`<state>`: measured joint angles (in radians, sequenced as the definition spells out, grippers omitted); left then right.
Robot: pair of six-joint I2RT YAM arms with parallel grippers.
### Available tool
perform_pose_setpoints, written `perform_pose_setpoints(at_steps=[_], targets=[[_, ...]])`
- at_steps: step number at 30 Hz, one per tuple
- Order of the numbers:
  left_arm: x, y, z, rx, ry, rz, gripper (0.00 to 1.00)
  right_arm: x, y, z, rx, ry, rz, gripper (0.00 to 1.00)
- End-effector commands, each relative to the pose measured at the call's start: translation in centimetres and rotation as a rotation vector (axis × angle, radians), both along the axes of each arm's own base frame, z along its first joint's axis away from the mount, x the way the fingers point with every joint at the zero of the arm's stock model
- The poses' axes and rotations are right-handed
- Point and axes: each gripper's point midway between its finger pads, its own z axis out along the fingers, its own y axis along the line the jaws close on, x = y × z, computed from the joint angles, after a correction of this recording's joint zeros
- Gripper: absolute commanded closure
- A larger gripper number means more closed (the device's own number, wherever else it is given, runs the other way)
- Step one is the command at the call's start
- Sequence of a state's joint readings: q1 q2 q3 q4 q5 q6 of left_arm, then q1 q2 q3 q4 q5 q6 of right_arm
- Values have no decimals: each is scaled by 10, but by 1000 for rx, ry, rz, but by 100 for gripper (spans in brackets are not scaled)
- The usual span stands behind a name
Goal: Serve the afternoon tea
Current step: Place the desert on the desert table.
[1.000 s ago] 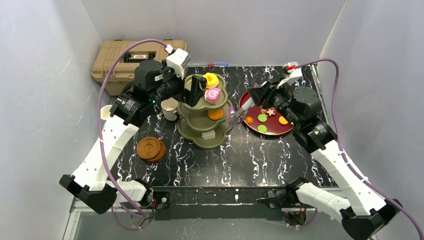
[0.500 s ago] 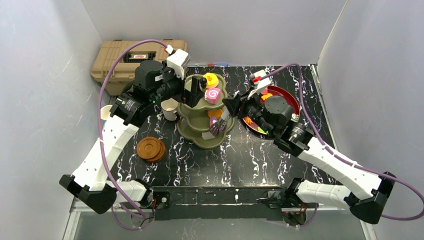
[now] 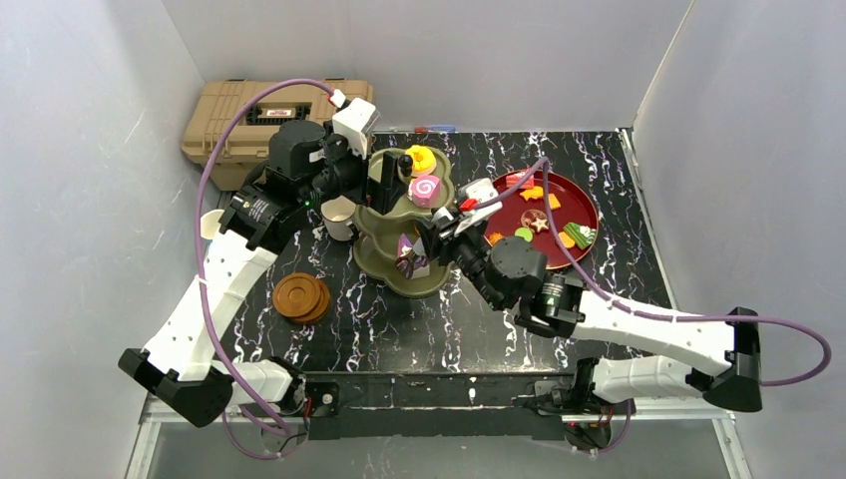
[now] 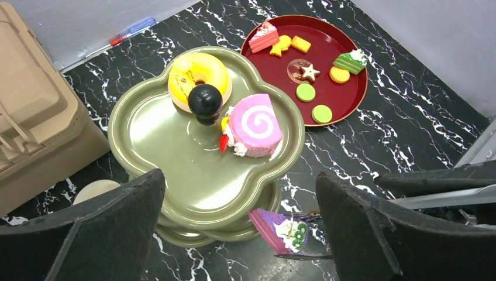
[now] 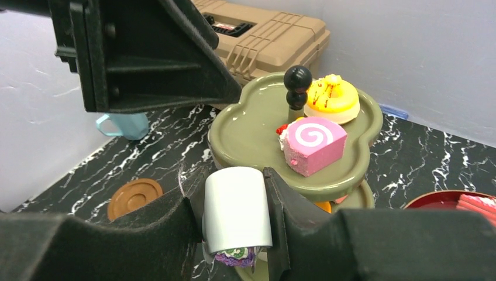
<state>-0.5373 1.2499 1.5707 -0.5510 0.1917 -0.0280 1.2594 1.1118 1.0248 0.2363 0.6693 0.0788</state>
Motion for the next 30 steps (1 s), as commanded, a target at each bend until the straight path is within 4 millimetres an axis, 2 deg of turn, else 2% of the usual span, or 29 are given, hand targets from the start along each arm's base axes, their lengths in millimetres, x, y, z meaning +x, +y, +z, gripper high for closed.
perform_pose_setpoints(at_steps=[1, 9, 15, 23, 27, 30], targets=[[-8, 6, 19, -30, -40, 3, 1, 7, -14, 31, 121, -67, -131, 99], [-9, 6, 20, -33, -45, -1, 1, 12, -12, 17, 138, -83, -195, 99], [-9, 7, 20, -36, -48, -1, 1, 13, -14, 14, 143, -90, -215, 99], [-6, 0, 11, -39, -33, -21, 1, 18, -7, 8, 124, -91, -237, 99], [-5, -3, 13, -54, -23, -26, 1, 20, -8, 4, 117, -90, -252, 91], [-6, -4, 15, -63, -25, -30, 1, 21, -9, 4, 117, -99, -267, 89]])
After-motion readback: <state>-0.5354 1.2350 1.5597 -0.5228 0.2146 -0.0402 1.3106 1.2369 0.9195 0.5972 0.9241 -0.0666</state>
